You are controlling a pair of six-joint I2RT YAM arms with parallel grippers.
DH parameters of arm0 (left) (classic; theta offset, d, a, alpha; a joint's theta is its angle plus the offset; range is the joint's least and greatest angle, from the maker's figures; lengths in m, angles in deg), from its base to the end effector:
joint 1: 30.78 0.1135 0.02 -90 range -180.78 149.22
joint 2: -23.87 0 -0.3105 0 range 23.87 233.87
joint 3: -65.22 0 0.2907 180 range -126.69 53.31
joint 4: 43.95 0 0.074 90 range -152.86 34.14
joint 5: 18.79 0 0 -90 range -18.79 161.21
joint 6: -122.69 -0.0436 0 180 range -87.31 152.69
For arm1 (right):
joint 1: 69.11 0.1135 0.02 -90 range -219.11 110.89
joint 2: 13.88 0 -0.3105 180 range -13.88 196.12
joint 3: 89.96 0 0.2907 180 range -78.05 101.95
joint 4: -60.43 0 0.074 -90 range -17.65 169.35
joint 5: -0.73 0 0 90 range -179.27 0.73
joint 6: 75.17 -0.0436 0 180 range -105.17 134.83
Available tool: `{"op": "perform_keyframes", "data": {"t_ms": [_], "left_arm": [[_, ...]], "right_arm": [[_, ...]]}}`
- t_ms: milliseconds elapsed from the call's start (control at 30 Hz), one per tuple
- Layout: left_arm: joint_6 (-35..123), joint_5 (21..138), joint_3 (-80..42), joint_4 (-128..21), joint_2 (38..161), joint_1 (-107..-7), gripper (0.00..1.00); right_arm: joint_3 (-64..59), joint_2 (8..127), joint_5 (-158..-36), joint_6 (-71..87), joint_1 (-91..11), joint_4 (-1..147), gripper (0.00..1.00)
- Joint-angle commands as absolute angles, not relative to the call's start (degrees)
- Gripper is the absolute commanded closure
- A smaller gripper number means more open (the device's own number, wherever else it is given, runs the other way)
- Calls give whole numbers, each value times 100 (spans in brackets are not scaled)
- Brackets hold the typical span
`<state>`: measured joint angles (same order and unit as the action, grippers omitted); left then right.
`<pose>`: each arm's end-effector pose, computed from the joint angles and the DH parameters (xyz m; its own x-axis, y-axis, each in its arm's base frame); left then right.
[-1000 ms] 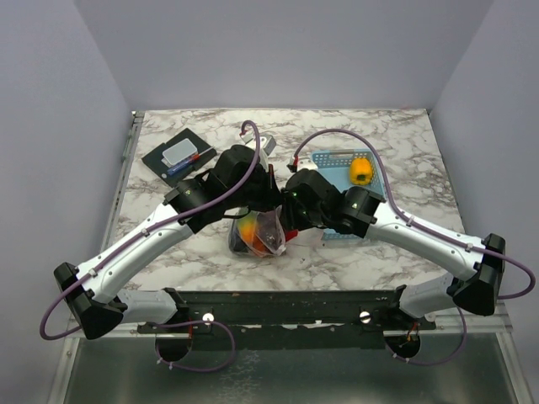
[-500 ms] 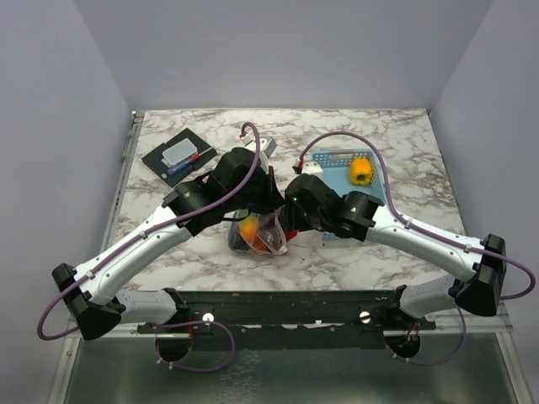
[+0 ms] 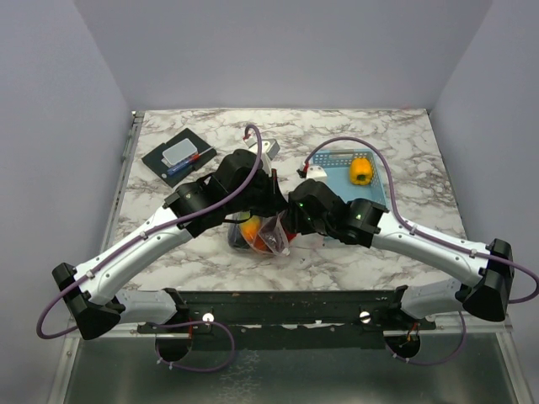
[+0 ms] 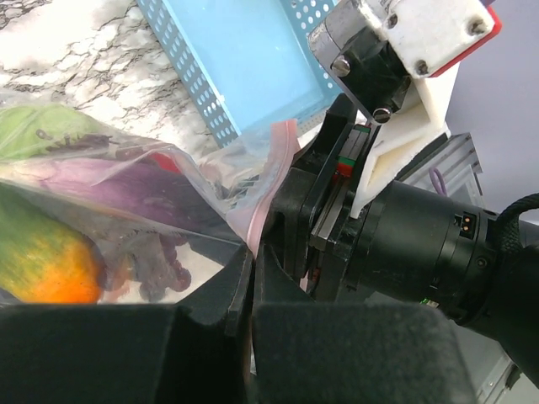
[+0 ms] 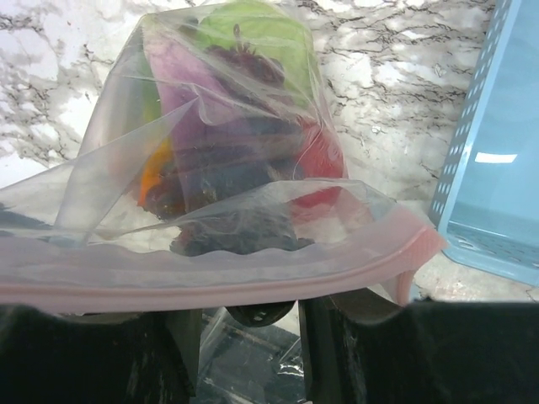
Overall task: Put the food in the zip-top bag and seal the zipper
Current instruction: Place the fake vegetable in the zipper food storage bag.
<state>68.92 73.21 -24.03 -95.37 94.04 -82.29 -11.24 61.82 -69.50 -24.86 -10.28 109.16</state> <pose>0.1785 -0.2269 0.4377 -0.7417 -0.0162 -0.6705 0.4490 0.7306 -0.5144 0.1751 0.2610 0.3474 -0.7213 -0.0312 -0.6920 -0.2889 0.9215 0.2596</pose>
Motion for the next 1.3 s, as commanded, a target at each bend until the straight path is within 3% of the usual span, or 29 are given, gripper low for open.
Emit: {"op": "perform_keyframes", "data": {"t_ms": [0,300,500,1267], "left_arm": [[7029,7637,-2559,-9230,9244,-8303,100],[7066,7538,-2490,-9234,9189,-8307,100],[7048,7477,-2517,-9234,9241,-8300,100],[7040,7439,-2597,-9234,9406,-8296,100]], "right_arm": [[-1002,6324,-6555,-2482,-1048,10774,59],[-806,6212,-6486,-2277,-1041,10680,37],[-1053,5803,-6605,-2266,-1046,10566,32],[-3005,4165,-7927,-2734,-1046,9305,34]]}}
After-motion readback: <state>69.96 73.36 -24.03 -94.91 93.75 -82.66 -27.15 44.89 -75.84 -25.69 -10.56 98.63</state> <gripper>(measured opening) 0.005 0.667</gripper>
